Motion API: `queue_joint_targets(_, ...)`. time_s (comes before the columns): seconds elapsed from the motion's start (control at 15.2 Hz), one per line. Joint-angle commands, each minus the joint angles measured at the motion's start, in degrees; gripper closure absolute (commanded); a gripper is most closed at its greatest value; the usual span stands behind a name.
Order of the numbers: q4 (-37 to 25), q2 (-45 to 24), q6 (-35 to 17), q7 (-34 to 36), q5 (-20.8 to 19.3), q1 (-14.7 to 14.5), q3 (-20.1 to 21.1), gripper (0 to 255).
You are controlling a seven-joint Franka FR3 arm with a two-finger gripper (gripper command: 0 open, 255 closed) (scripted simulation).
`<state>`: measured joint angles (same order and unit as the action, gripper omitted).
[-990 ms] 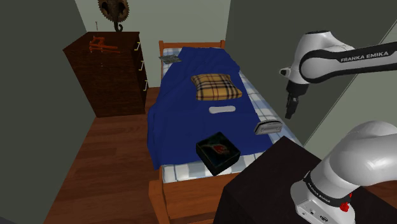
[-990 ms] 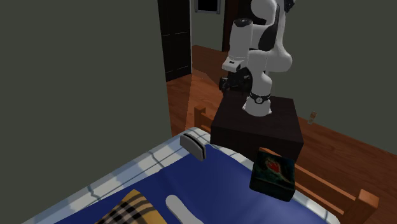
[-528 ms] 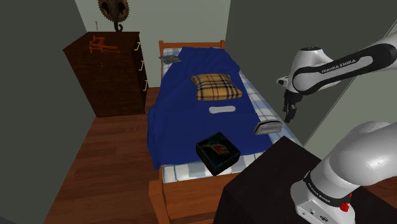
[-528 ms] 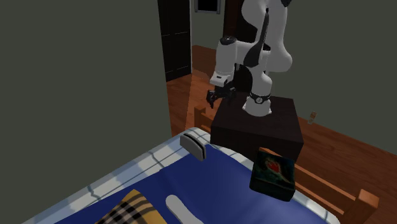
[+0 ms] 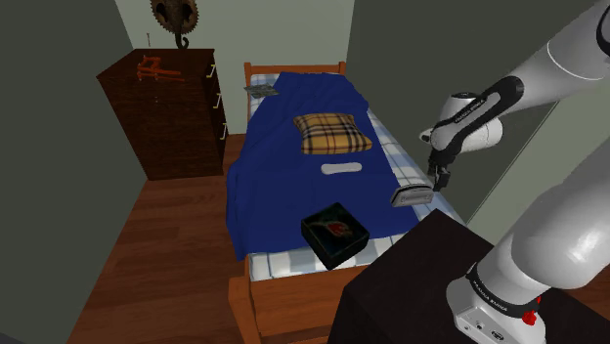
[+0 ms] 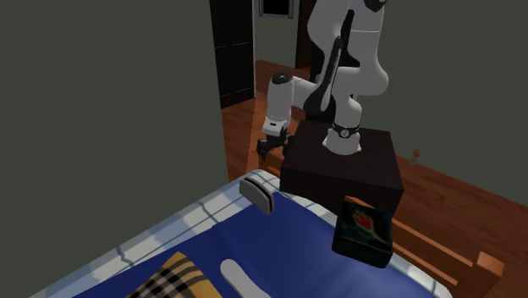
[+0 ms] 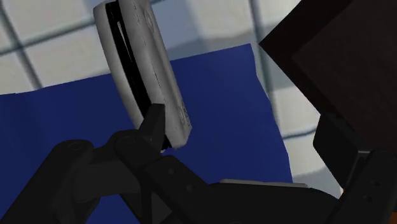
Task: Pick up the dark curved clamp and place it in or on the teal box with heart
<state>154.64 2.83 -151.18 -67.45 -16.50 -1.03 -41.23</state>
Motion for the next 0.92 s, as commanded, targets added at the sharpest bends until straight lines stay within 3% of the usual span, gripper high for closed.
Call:
queue_joint_targets(0.0, -2.83, -8.36, -5.07, -9.74, 9.74, -1.08, -0.20, 0)
queue_joint_targets(0.13, -5.79, -14.81, -7.99, -18.82, 18.74, 1.88, 3.57, 0)
queue_joint_targets(0.33, -11.03, -22.67, -10.98, -28.27, 26.59, 9.37, 11.35, 0)
queue_joint_targets(0.53, -16.03, -28.63, -12.88, -33.55, 29.54, 15.29, 16.93, 0)
queue_joint_targets(0.86, -17.56, -32.81, -15.80, -35.32, 31.76, 18.68, 20.51, 0)
